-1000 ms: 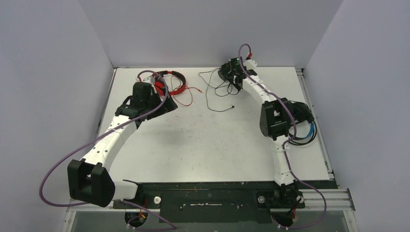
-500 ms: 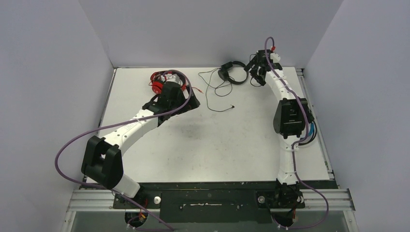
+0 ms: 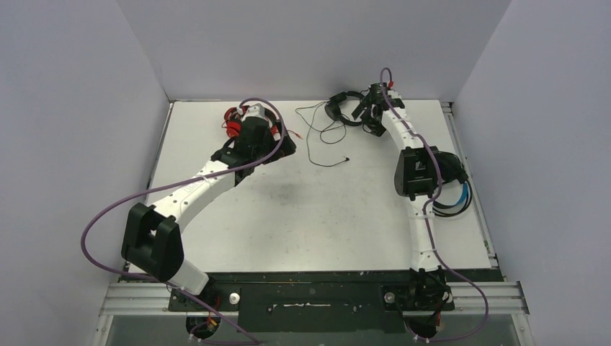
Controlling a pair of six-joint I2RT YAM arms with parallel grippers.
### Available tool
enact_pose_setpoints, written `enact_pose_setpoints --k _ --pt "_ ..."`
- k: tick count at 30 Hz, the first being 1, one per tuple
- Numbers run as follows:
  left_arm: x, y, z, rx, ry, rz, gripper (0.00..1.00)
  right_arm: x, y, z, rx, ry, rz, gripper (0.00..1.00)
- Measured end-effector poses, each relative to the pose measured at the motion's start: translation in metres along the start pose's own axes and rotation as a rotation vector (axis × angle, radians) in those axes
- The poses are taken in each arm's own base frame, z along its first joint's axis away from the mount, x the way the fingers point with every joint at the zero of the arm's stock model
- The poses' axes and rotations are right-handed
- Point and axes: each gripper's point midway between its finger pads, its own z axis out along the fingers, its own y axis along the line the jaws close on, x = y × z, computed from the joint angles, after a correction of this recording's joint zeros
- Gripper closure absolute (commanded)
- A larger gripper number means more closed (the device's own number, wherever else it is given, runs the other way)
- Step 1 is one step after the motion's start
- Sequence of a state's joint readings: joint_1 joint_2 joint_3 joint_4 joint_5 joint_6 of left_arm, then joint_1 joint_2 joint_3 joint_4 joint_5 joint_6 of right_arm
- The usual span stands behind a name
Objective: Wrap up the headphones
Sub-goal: Pick up the headphones from the corner of the board.
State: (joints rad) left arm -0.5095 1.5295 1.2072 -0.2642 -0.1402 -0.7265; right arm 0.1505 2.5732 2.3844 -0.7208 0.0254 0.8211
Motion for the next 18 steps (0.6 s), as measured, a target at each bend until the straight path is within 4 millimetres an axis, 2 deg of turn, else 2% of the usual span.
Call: enact_pose_setpoints --k 2,3,6,7,10,11,13,17,18 --pt "-0.001 0.001 -0.001 -0.004 -0.005 0.005 0.03 0.002 0.001 0.005 -0.002 0.008 0.02 0.24" --pt "-0.003 0.002 -0.002 -0.004 -0.008 0.005 0.03 0.003 0.002 0.008 -0.002 0.01 0.036 0.29" --pt "-0.008 0.003 -0.005 -0.003 -0.021 0.003 0.03 0.003 0.004 0.015 -0.006 0.009 0.075 0.36" --pt "-0.011 0.004 -0.006 -0.003 -0.027 0.001 0.03 0.002 0.006 0.015 -0.01 0.006 0.087 0.41" --pt "-0.018 0.007 -0.009 -0.003 -0.041 0.0 0.03 0.003 0.005 0.017 -0.002 0.008 0.111 0.68" --pt "-0.021 0.008 -0.01 -0.004 -0.046 -0.001 0.03 0.004 0.005 0.017 0.0 0.009 0.116 0.74" --pt "-0.024 0.01 -0.012 -0.004 -0.053 -0.003 0.03 0.005 0.005 0.018 0.003 0.012 0.132 0.81" --pt "-0.028 0.019 -0.017 -0.008 -0.059 -0.013 0.03 0.007 0.004 0.018 0.021 0.007 0.133 0.83" --pt "-0.029 0.022 -0.018 -0.01 -0.061 -0.016 0.03 0.008 0.002 0.018 0.029 0.001 0.131 0.97"
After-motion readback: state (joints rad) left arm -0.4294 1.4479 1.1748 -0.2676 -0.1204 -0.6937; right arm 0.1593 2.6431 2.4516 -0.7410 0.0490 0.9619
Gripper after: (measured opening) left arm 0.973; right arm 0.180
